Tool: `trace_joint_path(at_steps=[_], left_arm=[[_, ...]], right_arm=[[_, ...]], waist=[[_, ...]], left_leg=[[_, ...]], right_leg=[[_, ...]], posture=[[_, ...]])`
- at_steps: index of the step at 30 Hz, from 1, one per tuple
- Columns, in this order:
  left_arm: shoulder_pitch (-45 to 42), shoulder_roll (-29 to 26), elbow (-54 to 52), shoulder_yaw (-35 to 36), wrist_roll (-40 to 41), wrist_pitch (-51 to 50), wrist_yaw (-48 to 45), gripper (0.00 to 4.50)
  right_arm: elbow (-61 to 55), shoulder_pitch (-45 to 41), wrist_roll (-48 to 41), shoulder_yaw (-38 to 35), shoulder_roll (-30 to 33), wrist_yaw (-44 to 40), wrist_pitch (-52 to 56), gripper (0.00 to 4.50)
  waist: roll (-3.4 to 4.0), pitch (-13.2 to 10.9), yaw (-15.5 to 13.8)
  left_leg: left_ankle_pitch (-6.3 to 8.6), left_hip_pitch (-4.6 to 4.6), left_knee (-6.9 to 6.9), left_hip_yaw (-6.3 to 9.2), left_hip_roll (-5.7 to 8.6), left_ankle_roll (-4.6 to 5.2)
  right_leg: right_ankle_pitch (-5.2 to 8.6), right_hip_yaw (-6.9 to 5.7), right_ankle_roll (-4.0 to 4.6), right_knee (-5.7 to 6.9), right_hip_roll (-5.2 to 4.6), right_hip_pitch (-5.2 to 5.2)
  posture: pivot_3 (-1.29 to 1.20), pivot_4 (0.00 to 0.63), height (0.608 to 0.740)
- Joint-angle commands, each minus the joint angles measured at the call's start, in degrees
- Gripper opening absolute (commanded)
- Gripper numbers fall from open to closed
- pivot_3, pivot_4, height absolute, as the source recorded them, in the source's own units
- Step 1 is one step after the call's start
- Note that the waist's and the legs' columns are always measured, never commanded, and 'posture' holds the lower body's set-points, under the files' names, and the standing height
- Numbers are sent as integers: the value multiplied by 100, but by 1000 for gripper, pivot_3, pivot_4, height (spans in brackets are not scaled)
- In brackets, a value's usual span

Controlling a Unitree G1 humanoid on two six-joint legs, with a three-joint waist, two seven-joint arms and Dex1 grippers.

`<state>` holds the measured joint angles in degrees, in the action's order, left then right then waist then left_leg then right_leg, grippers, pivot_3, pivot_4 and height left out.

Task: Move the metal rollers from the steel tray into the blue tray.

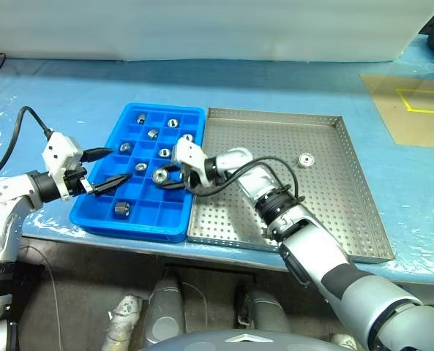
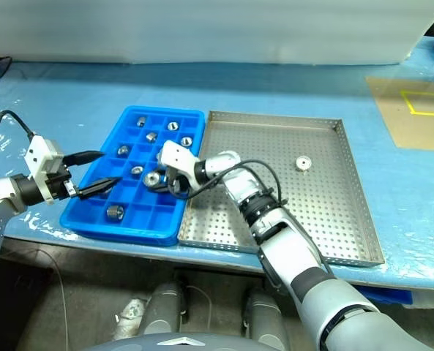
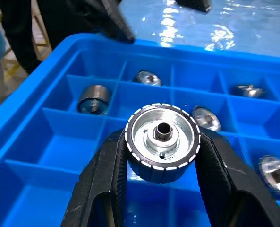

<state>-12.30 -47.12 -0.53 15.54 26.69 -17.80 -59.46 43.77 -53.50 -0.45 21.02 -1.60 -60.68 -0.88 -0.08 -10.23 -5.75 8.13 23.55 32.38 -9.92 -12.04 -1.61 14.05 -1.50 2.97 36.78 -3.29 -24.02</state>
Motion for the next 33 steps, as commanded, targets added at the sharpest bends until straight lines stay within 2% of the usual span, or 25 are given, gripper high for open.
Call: trace_joint_path(at_steps=[1, 6, 12, 18, 21, 26, 29, 33], left_arm=[[15, -6, -231, 94, 99, -22, 26, 4500], [58, 86, -380, 27, 125, -111, 70, 4500], [100, 108, -488, 29, 157, -200, 79, 4500], [152, 73, -568, 35, 217, -290, 20, 4500], [163, 8, -563, 58, 245, -319, -69, 4500], [212, -162, -463, 202, 268, -304, -249, 4500], [236, -204, -581, 244, 372, -405, -297, 4500], [145, -110, -862, 17, 535, -511, -369, 4500]], right_arm=[[-181, -14, 16, 9, -262, 155, -41, 1640], [-23, -102, 129, 7, -541, 392, -99, 1640], [30, -93, 192, -4, -554, 346, -157, 1640], [28, -133, 221, -71, -500, 408, -69, 3624], [-47, -127, 184, -142, -408, 441, -112, 3624], [-691, 6, -82, -357, 107, 130, 114, 3624], [-1512, 130, -548, -694, 639, -236, 794, 3624], [-2676, 535, -978, -949, 1679, -785, 1716, 3624]], waist=[[0, 0, 22], [0, 0, 5], [0, 0, -1], [0, 0, 3], [0, 0, 4], [-1, 0, -11], [-1, 0, -34], [-4, 1, -103]], left_leg=[[0, -2, -1, 0, -1, 0], [0, -2, -3, -1, -28, -1], [-2, -2, -3, -1, -29, -3], [-3, -2, -3, -1, -29, -5], [-3, -2, -3, -1, -30, -6], [-5, -1, -3, -1, -29, -9], [-4, -2, -2, -1, -27, -8], [-5, -1, -1, -1, -25, -9]], right_leg=[[0, 1, 0, 2, 1, 0], [2, 0, 4, 2, 3, -1], [2, 0, 3, 1, 3, -1], [2, 0, 3, 2, 4, -1], [2, 0, 3, 2, 4, -1], [2, 0, 3, 2, 4, 0], [2, 1, 3, 1, 4, 0], [1, 1, 2, -1, 5, 2]], posture=[[164, 150, 740], [164, 150, 740], [164, 150, 740], [154, 150, 740], [148, 150, 740], [154, 150, 740], [146, 150, 740], [115, 150, 740]])
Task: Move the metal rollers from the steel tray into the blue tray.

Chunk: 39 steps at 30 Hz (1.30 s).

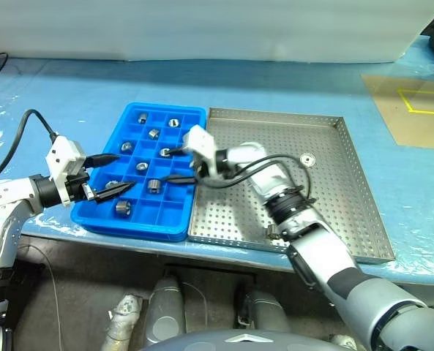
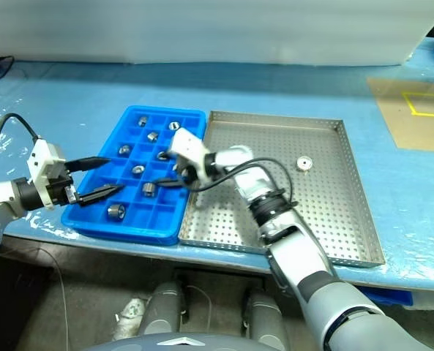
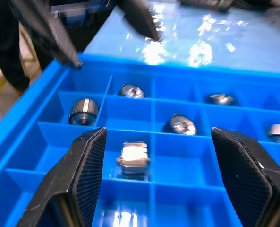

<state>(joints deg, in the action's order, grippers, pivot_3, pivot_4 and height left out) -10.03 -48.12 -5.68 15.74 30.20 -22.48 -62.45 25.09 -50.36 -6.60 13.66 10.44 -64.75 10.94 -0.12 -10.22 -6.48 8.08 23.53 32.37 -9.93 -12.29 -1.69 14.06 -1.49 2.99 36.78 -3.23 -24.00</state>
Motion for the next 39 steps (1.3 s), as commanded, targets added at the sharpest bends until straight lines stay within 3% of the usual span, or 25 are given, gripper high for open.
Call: trace_joint_path(at_steps=[1, 7, 15, 26, 39], left_arm=[[-149, 49, -397, -107, 220, -72, -87, 4500], [-621, 571, -729, -1057, 343, -253, -324, 4500], [-1286, 1332, -144, -2260, 64, -22, -992, 4500], [-1427, 1620, 175, -2790, -164, 166, -1525, 4500], [-1502, 1589, 92, -2698, -158, -32, -1326, 4500]], right_arm=[[-1029, 369, -370, -207, 784, -515, 661, 3624], [-2020, 1202, -416, -394, 2246, -731, 1244, 3624], [-4032, 2675, -866, -680, 3370, -576, 2289, 3624], [-4934, 3693, -1179, -784, 3683, 0, 2779, 3624], [-4006, 4066, -801, -294, 3521, 371, 2245, 3624]], waist=[[0, 0, -51], [2, 0, -70], [7, 3, 107], [10, 5, 371], [11, 6, 414]], left_leg=[[0, -2, 0, 0, 1, 0], [-3, -10, 4, -7, 7, -4], [1, -36, -2, -15, 18, 3], [9, -90, -1, -18, 21, 15], [12, -98, -3, -18, 26, 20]], right_leg=[[0, 1, 0, 0, 0, 1], [-1, 9, -1, 0, 1, 6], [0, 25, -2, -2, 15, 22], [2, 32, -4, -12, 16, 77], [3, 31, -4, -19, 14, 88]], posture=[[115, 150, 740], [39, 150, 740], [-136, 150, 740], [-226, 150, 740], [-208, 150, 740]])
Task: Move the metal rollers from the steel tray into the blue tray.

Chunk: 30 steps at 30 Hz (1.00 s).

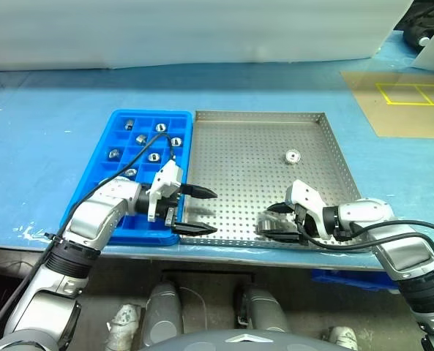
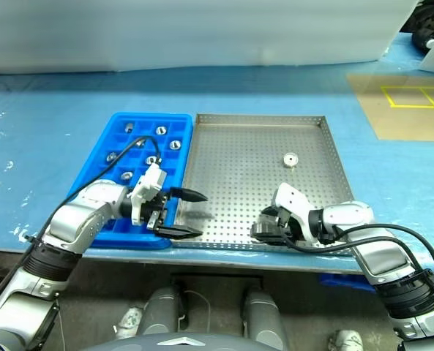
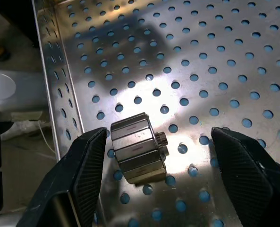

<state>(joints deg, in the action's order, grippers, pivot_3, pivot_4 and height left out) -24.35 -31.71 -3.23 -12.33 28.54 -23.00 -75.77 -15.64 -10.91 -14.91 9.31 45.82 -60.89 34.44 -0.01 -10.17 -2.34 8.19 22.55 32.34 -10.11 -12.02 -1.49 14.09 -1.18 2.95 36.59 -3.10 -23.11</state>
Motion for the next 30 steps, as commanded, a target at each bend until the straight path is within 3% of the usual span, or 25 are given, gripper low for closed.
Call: trace_joint_path(at_steps=[1, 4, 12, 18, 21, 26, 30], left_arm=[[-68, -57, -148, 113, 7, 20, 5, 4500], [-39, -90, -84, 145, -19, 78, -5, 4500], [24, -114, 117, 213, -118, 293, -31, 4500], [47, -382, 178, 554, -64, 343, 22, 4500], [-99, -642, 329, 1037, 5, 314, 186, 4500], [-406, -943, 938, 1650, -216, 556, 650, 4500], [-85, -1245, 826, 2071, -225, 581, 826, 4500]], right_arm=[[81, 128, 31, 145, -20, -20, -119, 3624], [169, 101, 71, 169, -58, 0, -196, 3624], [331, -74, 49, 124, -114, -36, -303, 1270], [272, -322, -21, 47, -227, 72, -181, 1235], [141, -917, -360, -34, -483, 59, 153, 1235], [763, -2094, -243, 439, -1281, 28, -51, 1235], [1879, -3048, 103, 972, -2338, 10, -732, 1235]], waist=[[0, 0, 1], [0, 0, -3], [0, 0, -2], [1, -1, 5], [2, -3, 34], [3, -3, -15], [2, -3, -33]], left_leg=[[2, 0, 0, 0, 0, 4], [7, 0, 0, 0, 1, 11], [10, -1, 0, 0, 5, 16], [10, -4, -1, 0, 6, 15], [9, -7, -1, 0, 6, 15], [6, -11, -4, 2, 7, 9], [5, -1, -8, 6, 8, 8]], right_leg=[[0, 0, 0, -2, 0, 2], [2, -1, -3, -10, 0, 6], [3, -1, -4, -13, -7, 9], [3, -1, -4, -12, -8, 10], [3, 0, -4, -8, -6, 8], [3, 0, -3, 6, -6, 3], [5, -4, 0, 3, -10, -4]], posture=[[-208, 150, 740], [-197, 150, 740], [-188, 150, 740], [-167, 150, 740], [-135, 150, 740], [-73, 150, 740], [12, 150, 740]])
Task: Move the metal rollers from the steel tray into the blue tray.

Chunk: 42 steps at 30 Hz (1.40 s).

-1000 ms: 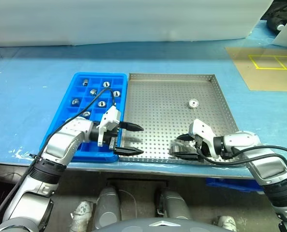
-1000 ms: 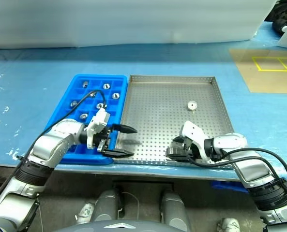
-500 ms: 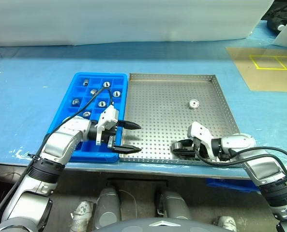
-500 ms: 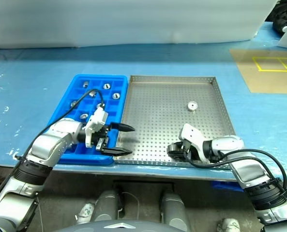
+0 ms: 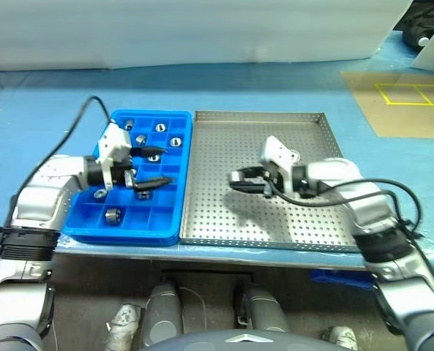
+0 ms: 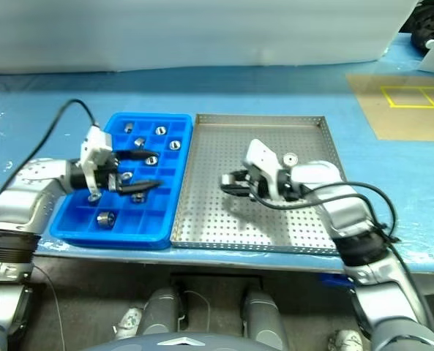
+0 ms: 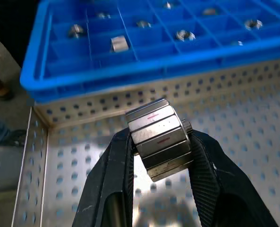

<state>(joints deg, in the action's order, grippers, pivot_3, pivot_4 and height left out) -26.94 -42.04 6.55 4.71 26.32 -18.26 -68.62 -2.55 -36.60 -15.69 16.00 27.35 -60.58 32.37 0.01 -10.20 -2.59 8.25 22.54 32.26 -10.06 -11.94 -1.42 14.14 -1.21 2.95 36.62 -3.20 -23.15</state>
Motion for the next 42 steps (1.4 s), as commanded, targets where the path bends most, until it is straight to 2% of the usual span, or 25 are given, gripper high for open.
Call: trace_joint_path(at_steps=[1, 6, 12, 16, 20, 22, 23, 26, 33, 37, 42], left_arm=[[267, -269, -182, 446, -3, 113, 149, 4500], [728, -421, -571, 918, 132, -48, 511, 4500], [1348, -480, -1166, 1302, 327, -292, 777, 4500], [1555, -437, -1416, 1371, 409, -413, 946, 4500], [1607, -425, -1523, 1321, 454, -462, 1004, 4500], [1560, -432, -1500, 1287, 464, -475, 1013, 4500], [1548, -435, -1490, 1276, 467, -476, 1016, 4500], [1472, -420, -1463, 1166, 483, -489, 965, 4500], [1201, -223, -1480, 743, 511, -546, 855, 4500], [846, 118, -1428, 333, 511, -562, 818, 4500], [350, 715, -1072, -276, 352, -432, 684, 4500]], right_arm=[[841, -653, 257, 384, -710, -10, -683, 1235], [2469, -1327, 762, 630, -1561, 8, -1901, 1235], [4330, -2098, 1070, 308, -2175, 434, -2924, 1235], [5012, -2288, 1292, 277, -2398, 618, -3422, 1235], [5171, -2225, 1384, 252, -2475, 470, -3597, 1235], [5113, -2166, 1375, 215, -2481, 398, -3592, 1969], [5095, -2149, 1381, 205, -2482, 384, -3592, 2144], [5107, -2112, 1507, 165, -2486, 662, -3610, 3154], [4551, -2054, 1280, -327, -2135, 817, -3385, 3154], [3916, -1893, 1117, -742, -1548, 852, -3037, 3154], [3914, -1691, 1327, -1265, -506, 1508, -3041, 3154]], waist=[[0, 0, -4], [-5, -1, -74], [-8, -3, -260], [-8, -3, -315], [-8, -3, -315], [-8, -3, -312], [-8, -3, -310], [-8, -3, -307], [-8, -2, -303], [-9, -2, -321], [-11, -2, -273]], left_leg=[[0, 16, -1, 2, 0, 0], [-12, 87, 2, 9, 0, -18], [-10, 105, 7, 14, 2, -16], [-11, 102, 6, 14, -4, -19], [-12, 101, 7, 14, -5, -19], [-13, 102, 8, 14, -4, -22], [-12, 101, 8, 14, -4, -21], [-13, 100, 8, 14, -7, -22], [-15, 102, 9, 13, -5, -26], [-16, 103, 15, 12, -2, -27], [-16, 102, 30, 10, 5, -26]], right_leg=[[1, -2, 2, 0, -1, -13], [1, -21, 4, 9, -1, -76], [0, -28, 4, 8, -11, -86], [1, -30, 5, 13, -11, -86], [1, -29, 5, 15, -11, -86], [1, -29, 4, 15, -11, -86], [1, -28, 4, 15, -10, -86], [1, -28, 4, 15, -6, -86], [0, -26, 4, 16, -7, -87], [0, -25, 3, 16, -8, -84], [-2, -18, 1, 19, -8, -78]], posture=[[24, 150, 740], [97, 150, 740], [148, 150, 740], [155, 150, 740], [150, 150, 740], [138, 150, 740], [138, 150, 740], [117, 150, 740], [66, 150, 740], [-2, 150, 740], [-84, 150, 740]])
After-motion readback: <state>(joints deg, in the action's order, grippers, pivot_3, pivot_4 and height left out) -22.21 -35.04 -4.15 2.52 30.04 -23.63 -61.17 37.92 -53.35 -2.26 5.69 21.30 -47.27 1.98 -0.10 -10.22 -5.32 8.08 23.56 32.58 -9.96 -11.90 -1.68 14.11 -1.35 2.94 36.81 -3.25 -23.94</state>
